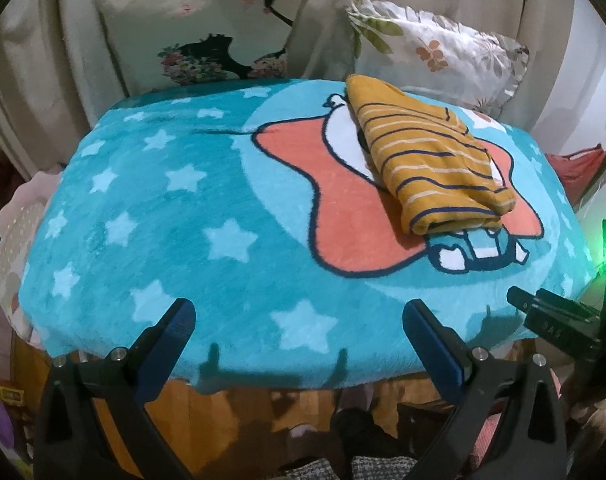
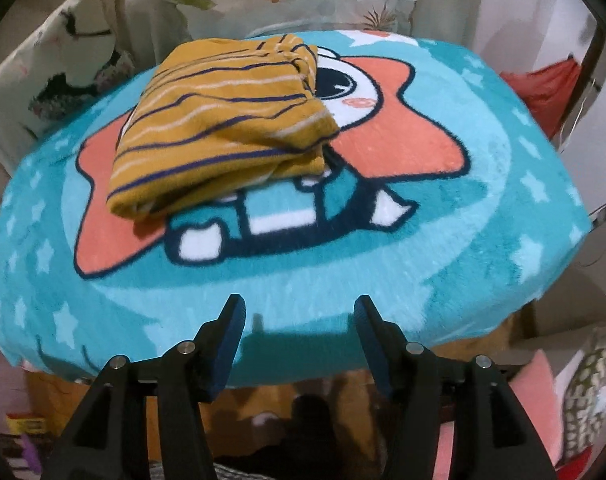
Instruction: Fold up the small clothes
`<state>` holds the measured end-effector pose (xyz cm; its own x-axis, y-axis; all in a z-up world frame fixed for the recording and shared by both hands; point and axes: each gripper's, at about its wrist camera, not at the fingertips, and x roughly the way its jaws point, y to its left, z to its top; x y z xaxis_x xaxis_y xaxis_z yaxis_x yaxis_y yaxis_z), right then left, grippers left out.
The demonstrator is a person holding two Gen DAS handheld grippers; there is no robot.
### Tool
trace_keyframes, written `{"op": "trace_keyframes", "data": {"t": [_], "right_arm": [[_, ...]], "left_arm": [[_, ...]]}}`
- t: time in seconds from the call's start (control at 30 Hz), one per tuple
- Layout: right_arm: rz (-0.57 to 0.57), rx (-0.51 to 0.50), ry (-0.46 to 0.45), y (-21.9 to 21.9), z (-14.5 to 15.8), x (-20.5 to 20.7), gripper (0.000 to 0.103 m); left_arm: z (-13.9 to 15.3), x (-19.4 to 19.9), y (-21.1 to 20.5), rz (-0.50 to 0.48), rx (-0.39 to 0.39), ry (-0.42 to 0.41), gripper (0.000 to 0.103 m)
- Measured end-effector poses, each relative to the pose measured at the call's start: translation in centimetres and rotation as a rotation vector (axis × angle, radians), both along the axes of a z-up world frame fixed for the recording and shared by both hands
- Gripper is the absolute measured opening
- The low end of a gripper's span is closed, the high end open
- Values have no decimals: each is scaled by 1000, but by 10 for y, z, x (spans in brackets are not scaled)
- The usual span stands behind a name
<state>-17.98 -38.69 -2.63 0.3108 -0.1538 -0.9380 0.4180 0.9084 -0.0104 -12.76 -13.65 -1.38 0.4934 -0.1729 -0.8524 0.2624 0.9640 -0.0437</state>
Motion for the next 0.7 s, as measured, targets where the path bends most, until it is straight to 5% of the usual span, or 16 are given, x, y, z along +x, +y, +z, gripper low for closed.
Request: {"op": "trace_keyframes", "data": {"t": [0.23,0.7], "right_arm": [[43,-117,17,30,8,-2,67],[70,-125,54,56,2,-18,67]], "left_arm": [[4,-13,21,28,-10,-9,103],[-3,-30,39,50,6,14,103]]}}
